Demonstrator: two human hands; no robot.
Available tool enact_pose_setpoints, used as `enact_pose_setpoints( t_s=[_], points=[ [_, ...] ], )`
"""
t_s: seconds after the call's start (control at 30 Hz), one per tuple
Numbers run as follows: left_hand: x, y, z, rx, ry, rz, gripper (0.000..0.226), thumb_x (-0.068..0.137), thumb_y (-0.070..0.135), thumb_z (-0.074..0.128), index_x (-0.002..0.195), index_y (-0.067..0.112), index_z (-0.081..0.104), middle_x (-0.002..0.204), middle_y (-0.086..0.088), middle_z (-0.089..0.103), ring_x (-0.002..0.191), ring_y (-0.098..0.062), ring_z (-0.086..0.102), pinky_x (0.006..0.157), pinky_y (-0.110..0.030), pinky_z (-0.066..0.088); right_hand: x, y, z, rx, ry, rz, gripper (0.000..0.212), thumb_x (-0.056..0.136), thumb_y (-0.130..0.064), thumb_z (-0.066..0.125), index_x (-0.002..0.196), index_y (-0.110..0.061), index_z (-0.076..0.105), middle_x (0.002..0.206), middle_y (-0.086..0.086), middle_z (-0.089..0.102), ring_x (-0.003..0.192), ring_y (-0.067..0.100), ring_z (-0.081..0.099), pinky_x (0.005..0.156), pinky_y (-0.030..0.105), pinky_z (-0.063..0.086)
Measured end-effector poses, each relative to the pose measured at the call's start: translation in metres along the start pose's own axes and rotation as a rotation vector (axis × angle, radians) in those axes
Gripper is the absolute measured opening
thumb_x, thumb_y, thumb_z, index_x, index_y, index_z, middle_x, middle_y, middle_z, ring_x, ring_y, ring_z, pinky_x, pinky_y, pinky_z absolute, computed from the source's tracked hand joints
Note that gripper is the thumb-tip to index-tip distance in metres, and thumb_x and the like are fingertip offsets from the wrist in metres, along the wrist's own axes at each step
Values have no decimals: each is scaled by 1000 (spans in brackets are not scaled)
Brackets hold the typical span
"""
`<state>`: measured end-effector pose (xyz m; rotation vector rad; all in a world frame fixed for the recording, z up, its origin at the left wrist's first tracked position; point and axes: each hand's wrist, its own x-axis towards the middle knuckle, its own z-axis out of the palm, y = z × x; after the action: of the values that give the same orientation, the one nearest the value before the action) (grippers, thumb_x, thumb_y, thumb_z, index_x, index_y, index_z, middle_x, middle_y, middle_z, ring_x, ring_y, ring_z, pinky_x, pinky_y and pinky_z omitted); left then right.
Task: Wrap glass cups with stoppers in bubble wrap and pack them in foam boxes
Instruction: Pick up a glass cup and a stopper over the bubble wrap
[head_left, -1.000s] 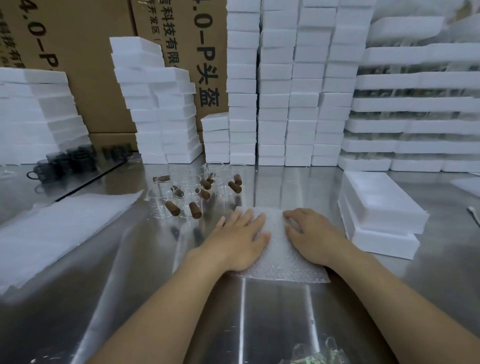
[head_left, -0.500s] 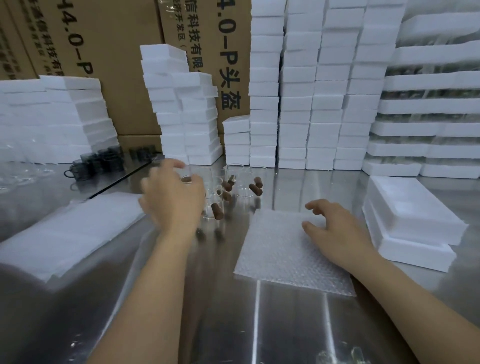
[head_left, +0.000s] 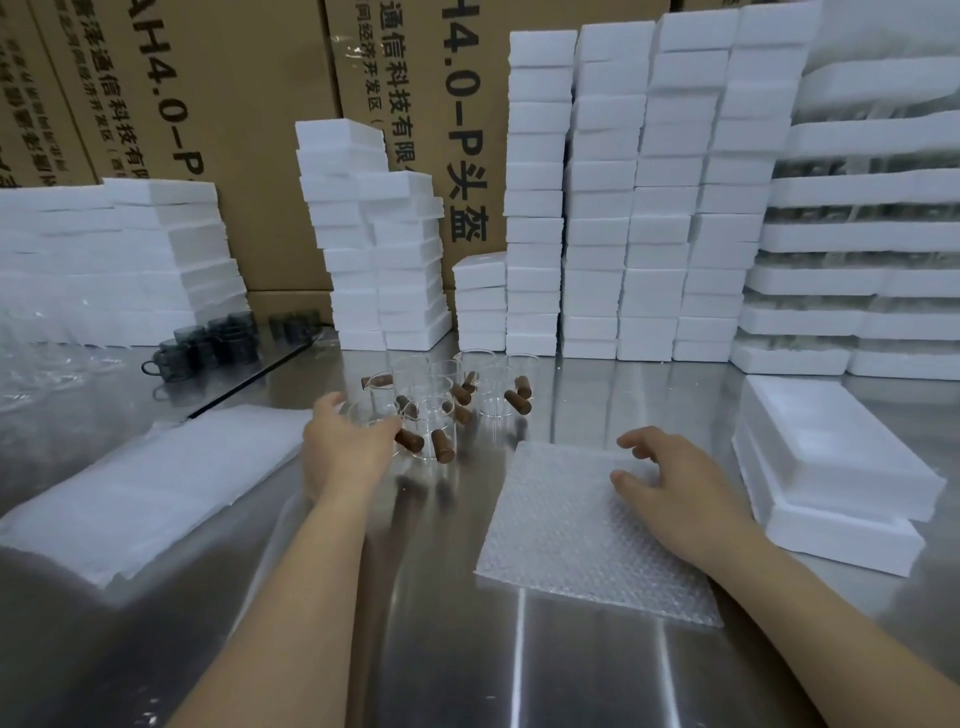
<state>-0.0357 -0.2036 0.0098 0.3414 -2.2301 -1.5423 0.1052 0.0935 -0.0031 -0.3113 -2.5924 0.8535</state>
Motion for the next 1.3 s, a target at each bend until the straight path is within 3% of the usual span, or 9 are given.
enact_pose_setpoints(
  t_s=[0.17,0.33,0.5,0.63,0.7,0.8,0.93,1.03,1.3],
  points=[
    [5,3,-4,-36,91,-41,73,81,40,93,144,19,65,144,-6,63,110,-29,66,85,-39,48,-2,-2,0,-18,-3,-6,39,101,-36,64,139,-34,56,134,-7,58,111,9,49,92,28,38],
    [-1,11,-11,-109,212,-6,69,82,46,90,141,23,65,139,-2,63,109,-25,66,93,-46,57,-5,-8,-1,-39,19,-34,34,101,-37,63,135,-34,59,135,-8,59,124,15,52,103,34,43],
    [-23,40,-8,-302,302,222,62,83,42,90,133,24,59,132,8,50,114,-18,63,96,-36,53,-14,-27,2,51,131,-211,22,100,-46,57,120,-39,65,117,-23,61,119,5,54,104,29,40],
    [-68,65,9,-417,84,414,57,85,41,90,131,35,57,130,17,59,117,-1,58,92,-20,48,-25,-44,4,171,172,-320,42,100,-67,42,138,-50,51,114,-29,60,116,-2,56,99,29,48],
    [-93,71,20,-384,-41,524,58,85,41,91,132,40,57,129,24,59,119,-3,58,91,-22,50,-28,-49,5,212,199,-351,48,100,-70,41,144,-53,42,118,-27,59,116,0,57,94,24,48],
    [-117,76,30,-356,-130,662,64,83,39,93,135,42,57,131,26,59,116,-10,63,92,-30,57,-28,-51,2,237,275,-371,43,102,-60,50,143,-46,48,115,-26,59,111,1,60,85,17,47],
    [-129,79,34,-418,-159,746,66,82,38,94,139,34,59,135,21,63,120,-3,62,92,-16,52,-25,-51,-7,255,386,-342,19,103,-47,58,120,-44,64,105,-25,61,104,1,62,77,9,44],
    [-136,79,38,-443,-207,772,67,83,39,93,140,33,59,138,23,62,124,-1,61,95,-23,55,-25,-53,-13,272,416,-347,13,103,-42,59,112,-41,68,99,-20,63,99,7,62,73,14,44],
    [-132,78,38,-426,-293,826,90,82,44,93,155,39,41,156,27,45,149,-7,44,108,-26,48,-23,-51,-13,278,473,-347,15,106,-31,58,116,-36,67,105,-24,63,98,5,62,76,11,43]
  ],
)
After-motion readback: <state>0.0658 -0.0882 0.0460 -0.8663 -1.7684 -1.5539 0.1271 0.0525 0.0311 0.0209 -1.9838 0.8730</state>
